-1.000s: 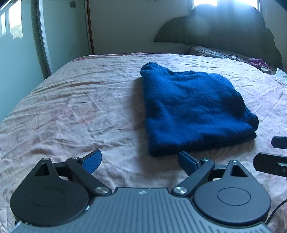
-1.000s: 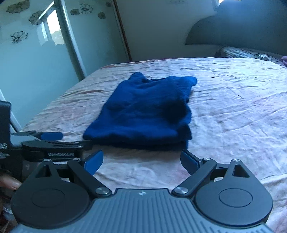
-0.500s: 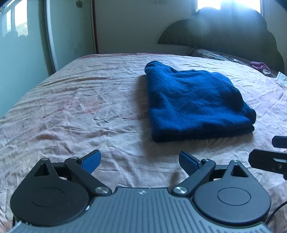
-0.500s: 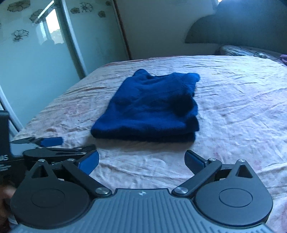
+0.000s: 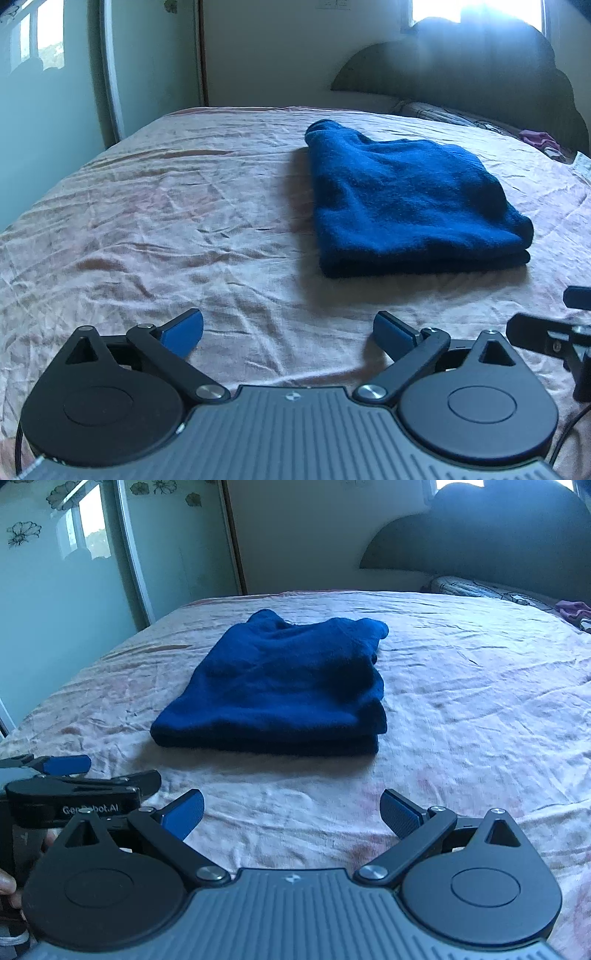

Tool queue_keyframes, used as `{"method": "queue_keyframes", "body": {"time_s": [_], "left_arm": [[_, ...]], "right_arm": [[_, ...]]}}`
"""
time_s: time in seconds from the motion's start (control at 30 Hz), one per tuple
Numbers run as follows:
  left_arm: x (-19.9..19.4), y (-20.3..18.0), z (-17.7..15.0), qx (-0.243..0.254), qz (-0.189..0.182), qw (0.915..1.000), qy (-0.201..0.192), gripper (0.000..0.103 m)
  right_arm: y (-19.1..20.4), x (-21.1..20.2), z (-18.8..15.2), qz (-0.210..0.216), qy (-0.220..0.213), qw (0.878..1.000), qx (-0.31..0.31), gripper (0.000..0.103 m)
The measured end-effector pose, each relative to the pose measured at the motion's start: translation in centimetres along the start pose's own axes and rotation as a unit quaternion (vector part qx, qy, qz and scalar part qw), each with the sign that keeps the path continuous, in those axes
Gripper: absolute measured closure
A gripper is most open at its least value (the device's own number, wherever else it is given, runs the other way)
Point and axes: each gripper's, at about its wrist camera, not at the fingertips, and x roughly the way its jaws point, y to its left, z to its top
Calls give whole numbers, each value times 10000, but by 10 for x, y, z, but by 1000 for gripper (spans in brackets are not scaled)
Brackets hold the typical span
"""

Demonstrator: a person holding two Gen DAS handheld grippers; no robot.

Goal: Fold small clothes

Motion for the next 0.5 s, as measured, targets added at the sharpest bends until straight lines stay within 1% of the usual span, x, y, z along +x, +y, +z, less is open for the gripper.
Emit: {"method": "queue_keyframes", "body": {"time_s": [0.17,0.3,0.43,0.5], "left_arm": [[-1,2,0,-53,63,10000,-26,2],[-1,2,-1,-10,96,9999,-62,1],[0,0,-2,38,130,9999,-59,0],[0,-1,-3,79,145,9998,-74,0]], "right_arm": [[4,3,-6,-138,8,9998,-145,1],[2,4,-7,-187,-13,9998,-87,1],[-2,6,-8,-337,-61,9994,-48,1],[-5,9,-8,-332,-38,9994,16,1]]}}
